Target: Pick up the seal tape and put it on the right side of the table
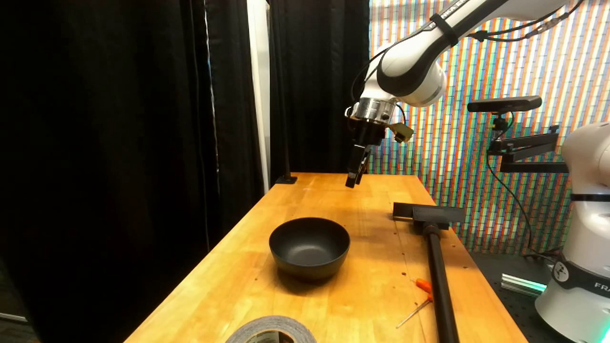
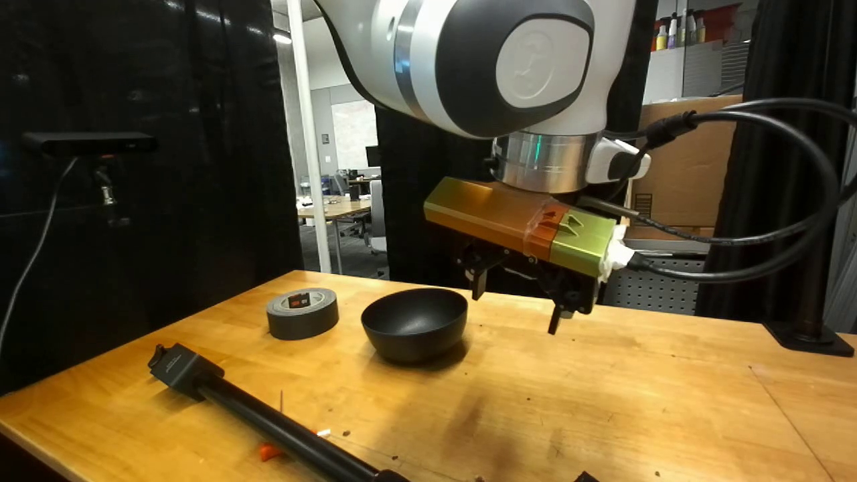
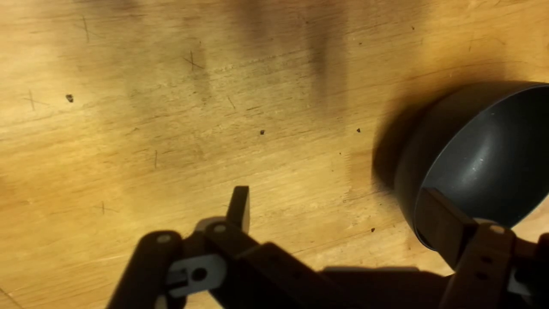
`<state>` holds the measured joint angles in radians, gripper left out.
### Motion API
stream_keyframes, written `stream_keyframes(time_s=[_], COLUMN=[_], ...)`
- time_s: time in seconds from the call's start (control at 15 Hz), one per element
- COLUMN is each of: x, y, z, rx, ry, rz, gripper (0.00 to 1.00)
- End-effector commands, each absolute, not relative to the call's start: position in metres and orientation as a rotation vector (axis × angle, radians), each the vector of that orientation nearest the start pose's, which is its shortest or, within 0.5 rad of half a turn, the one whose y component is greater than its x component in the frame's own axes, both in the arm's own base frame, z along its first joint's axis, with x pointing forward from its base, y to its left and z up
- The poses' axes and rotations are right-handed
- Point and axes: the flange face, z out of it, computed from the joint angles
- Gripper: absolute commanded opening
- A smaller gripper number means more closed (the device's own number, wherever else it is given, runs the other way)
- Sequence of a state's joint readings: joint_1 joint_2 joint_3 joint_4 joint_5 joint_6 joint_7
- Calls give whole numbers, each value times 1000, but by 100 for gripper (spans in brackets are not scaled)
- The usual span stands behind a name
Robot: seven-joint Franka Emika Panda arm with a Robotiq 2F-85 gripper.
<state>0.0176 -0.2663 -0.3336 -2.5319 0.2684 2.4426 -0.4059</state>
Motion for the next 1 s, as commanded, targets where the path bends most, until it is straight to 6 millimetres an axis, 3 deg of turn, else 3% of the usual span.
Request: stream_keyframes(time_s=[0.0,0.27,0.4,0.53,0.93], x=[429,429,443,462,519], y=[-139,-139,-123,-94,28], z=[381,381,384,386,402], rx=[-2914,-2914,-2923,-2952,-3041], ry=[145,145,115,45,-286], rz=[-351,-351,-340,-310,-245], gripper=[100,100,100,100,100])
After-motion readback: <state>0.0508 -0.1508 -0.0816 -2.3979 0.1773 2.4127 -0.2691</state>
